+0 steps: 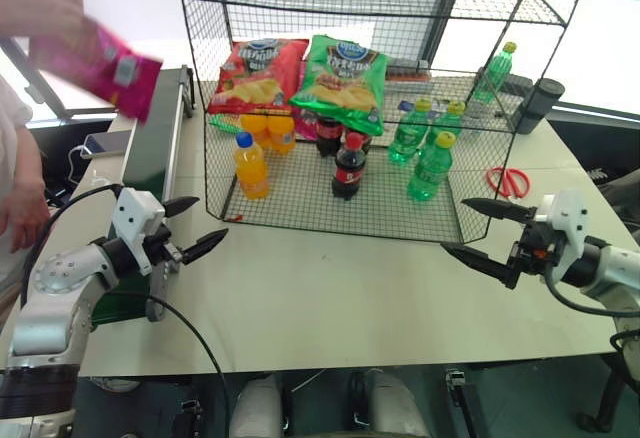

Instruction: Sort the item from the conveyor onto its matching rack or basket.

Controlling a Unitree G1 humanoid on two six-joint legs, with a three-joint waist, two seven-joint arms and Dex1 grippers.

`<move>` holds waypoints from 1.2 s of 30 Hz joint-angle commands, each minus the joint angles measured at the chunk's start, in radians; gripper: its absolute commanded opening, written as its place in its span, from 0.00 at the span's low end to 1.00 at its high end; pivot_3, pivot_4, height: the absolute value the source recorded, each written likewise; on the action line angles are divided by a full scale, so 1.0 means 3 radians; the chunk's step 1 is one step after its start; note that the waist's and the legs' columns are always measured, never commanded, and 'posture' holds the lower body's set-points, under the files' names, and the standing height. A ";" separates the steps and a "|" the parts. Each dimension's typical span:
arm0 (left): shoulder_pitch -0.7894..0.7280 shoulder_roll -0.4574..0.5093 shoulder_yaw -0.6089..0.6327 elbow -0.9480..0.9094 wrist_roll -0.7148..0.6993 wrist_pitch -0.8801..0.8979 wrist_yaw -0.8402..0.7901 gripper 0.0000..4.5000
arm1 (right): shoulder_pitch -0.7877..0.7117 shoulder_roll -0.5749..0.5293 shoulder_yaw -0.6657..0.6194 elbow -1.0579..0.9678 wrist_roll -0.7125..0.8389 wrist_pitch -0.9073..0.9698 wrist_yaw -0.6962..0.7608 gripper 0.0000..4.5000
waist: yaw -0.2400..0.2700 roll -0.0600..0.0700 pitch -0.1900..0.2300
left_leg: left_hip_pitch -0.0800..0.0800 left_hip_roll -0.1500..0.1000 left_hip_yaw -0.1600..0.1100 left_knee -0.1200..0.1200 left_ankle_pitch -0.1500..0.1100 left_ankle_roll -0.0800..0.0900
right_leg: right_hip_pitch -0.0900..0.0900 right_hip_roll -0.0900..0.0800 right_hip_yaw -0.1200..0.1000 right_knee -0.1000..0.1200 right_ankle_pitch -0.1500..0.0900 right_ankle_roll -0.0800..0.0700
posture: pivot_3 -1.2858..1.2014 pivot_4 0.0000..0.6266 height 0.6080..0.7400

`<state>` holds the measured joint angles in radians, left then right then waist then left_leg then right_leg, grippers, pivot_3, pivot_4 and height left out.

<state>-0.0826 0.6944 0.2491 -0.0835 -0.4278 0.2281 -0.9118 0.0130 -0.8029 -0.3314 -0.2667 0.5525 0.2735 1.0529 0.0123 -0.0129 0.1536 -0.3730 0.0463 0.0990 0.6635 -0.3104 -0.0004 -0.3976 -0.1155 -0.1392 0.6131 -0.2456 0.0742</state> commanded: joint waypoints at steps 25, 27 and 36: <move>0.0655 0.0010 0.0640 -0.0472 -0.0188 -0.0121 0.0251 1.00 | -0.0787 0.0237 0.0603 0.0259 -0.0022 -0.0011 0.0027 0.97 | -0.0006 0.0001 0.0000 | 0.0000 0.0001 0.0001 0.0000 0.0000 0.0000 | -0.0001 -0.0002 0.0000 0.0000 0.0000 0.0000 | 0.52 0.24 1.00; 0.0712 0.0009 0.0671 -0.0496 -0.0172 -0.0144 0.0280 1.00 | -0.0847 0.0272 0.0651 0.0270 -0.0031 0.0004 0.0032 0.97 | -0.0005 0.0001 0.0000 | 0.0000 0.0001 0.0001 0.0000 0.0000 0.0000 | -0.0001 -0.0002 0.0000 0.0000 0.0000 -0.0001 | 0.52 0.24 1.00; 0.0812 -0.0062 0.0852 -0.0625 -0.0034 -0.0334 0.0521 1.00 | -0.1086 0.0454 0.0827 0.0336 0.0032 0.0115 0.0037 0.97 | -0.0002 0.0001 0.0000 | 0.0000 0.0001 0.0001 0.0001 0.0000 0.0000 | -0.0002 -0.0003 0.0000 0.0000 0.0000 -0.0001 | 0.52 0.24 1.00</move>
<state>0.1629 0.6681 0.4612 -0.2378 -0.4653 0.1633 -0.7872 -0.2956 -0.6824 -0.0900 -0.1490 0.5357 0.2987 1.0669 0.0117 -0.0126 0.1536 -0.3731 0.0466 0.0993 0.6637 -0.3105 -0.0005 -0.3981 -0.1162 -0.1393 0.6133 -0.2455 0.0740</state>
